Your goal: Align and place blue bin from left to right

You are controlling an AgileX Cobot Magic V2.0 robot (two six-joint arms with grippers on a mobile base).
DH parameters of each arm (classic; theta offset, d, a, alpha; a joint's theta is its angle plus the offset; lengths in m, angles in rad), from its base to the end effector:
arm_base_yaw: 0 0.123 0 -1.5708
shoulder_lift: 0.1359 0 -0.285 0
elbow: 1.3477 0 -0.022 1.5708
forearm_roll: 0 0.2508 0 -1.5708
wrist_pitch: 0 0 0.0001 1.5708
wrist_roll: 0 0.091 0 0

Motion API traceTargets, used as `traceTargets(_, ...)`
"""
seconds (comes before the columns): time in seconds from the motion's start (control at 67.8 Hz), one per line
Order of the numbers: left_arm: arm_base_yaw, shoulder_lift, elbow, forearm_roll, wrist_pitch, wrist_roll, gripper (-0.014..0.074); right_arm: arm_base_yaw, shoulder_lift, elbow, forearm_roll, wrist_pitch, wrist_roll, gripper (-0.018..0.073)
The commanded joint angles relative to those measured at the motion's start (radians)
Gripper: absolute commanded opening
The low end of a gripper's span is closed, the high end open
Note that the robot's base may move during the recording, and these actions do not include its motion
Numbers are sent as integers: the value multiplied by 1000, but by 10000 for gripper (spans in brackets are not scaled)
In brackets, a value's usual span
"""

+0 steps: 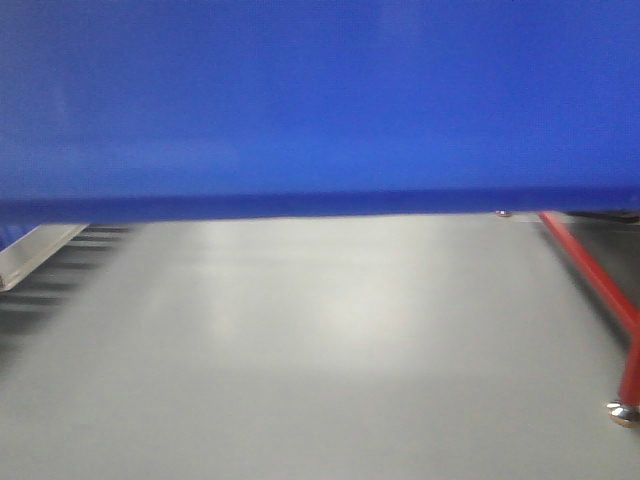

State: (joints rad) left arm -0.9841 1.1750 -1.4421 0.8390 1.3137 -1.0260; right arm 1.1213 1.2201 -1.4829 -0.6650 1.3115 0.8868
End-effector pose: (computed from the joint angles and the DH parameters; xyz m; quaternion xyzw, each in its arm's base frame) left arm 0.1633 -0.1273 0.4589 -0.0380 0.8703 -0.0140 0.4908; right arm 0.1414 0.1681 0.4510 -0.0908 0.8972 0.0641 0.4273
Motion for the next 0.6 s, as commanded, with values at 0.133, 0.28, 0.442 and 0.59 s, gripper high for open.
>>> traceTargets(0.133,-16,-4,-7,29,-93,-4,-111,8,-7,-8,-24,-90,-20,-166)
traceTargets(0.28,-16,-4,-7,29,-93,-4,-111,8,-7,-8,-23,-90,-20,-166)
traceTargets(0.442,-16,-4,-7,29,-93,-4,-111,8,-7,-8,-23,-90,-20,-166)
traceTargets(0.59,-16,-4,-7,29,-93,-4,-111,8,-7,-8,-23,-90,-20,-166)
